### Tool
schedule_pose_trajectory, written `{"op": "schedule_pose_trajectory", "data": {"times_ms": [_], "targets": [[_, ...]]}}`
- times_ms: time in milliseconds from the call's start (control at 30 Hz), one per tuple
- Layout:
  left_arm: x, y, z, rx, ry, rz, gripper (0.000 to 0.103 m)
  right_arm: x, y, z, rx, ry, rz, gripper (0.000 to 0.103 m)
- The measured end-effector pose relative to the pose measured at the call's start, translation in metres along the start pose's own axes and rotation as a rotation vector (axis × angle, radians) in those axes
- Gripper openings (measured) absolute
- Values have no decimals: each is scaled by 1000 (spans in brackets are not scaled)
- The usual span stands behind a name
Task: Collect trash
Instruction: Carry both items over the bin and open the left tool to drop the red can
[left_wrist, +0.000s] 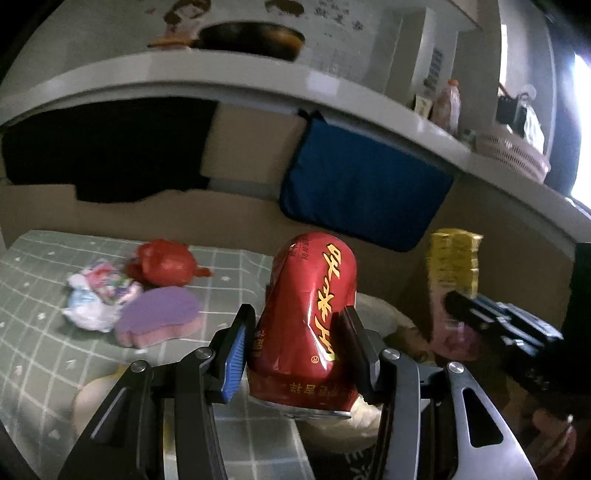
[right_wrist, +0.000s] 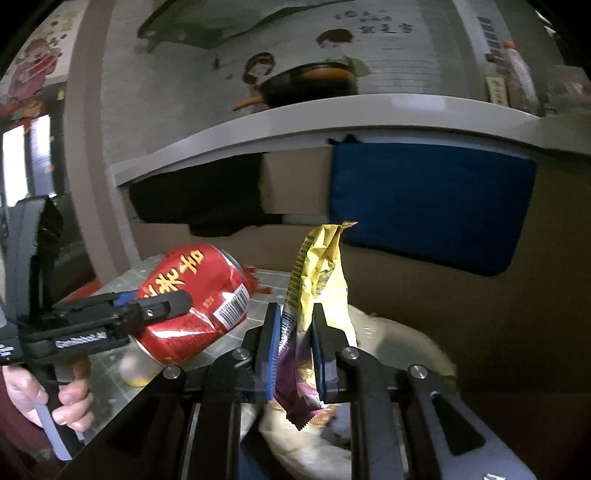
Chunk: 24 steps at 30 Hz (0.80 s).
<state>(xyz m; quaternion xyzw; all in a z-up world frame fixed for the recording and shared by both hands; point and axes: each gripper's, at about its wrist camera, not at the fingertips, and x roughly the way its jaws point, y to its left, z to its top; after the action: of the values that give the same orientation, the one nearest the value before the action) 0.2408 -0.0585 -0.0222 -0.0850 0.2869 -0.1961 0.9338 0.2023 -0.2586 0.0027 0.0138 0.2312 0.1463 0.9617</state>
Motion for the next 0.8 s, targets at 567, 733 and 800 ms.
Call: {"op": "schedule_pose_trajectory", "data": {"times_ms": [567,733,800], "targets": [[144,-43,-31,-7,235,-128,48,24,-73,-21,128,59,-97,15],[158,-43,-44,-28,318,-182,49,28,-77,-22,140,61,-99,15],[152,-42,-44,-32,308,-217,49,28,-76,-22,140,59,-99,15]]}}
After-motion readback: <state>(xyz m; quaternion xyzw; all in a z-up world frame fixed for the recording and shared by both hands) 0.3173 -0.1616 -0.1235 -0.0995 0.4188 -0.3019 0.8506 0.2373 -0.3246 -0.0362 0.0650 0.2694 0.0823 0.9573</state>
